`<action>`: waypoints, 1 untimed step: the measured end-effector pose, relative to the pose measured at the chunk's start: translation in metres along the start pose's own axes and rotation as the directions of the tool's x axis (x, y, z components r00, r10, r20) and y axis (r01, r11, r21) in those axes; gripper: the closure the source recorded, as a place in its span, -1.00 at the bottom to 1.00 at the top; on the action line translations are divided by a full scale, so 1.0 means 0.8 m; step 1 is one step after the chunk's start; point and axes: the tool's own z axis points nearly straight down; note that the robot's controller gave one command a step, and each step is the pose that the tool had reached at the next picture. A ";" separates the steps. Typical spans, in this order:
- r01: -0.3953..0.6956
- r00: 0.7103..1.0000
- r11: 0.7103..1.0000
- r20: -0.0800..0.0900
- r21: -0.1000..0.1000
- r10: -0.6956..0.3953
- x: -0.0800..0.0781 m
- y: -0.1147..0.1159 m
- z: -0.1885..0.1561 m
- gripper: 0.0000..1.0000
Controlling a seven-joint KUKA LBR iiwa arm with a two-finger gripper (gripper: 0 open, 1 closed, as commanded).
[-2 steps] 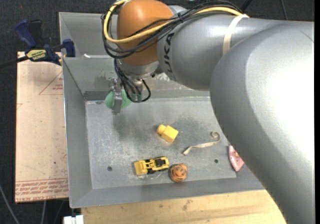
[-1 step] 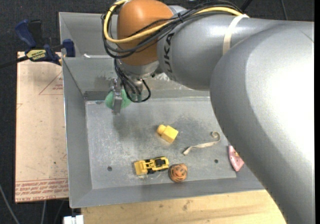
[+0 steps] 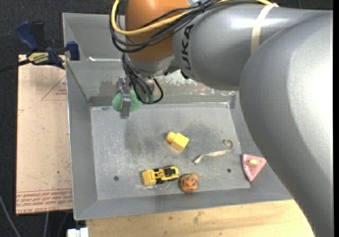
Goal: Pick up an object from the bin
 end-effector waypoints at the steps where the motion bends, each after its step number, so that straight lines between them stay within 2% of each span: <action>1: -0.005 1.000 1.000 0.005 -0.002 0.005 0.009 0.011 -0.088 1.00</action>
Offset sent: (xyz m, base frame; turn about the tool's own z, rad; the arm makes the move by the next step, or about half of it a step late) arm -0.0099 0.0305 0.1368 0.0109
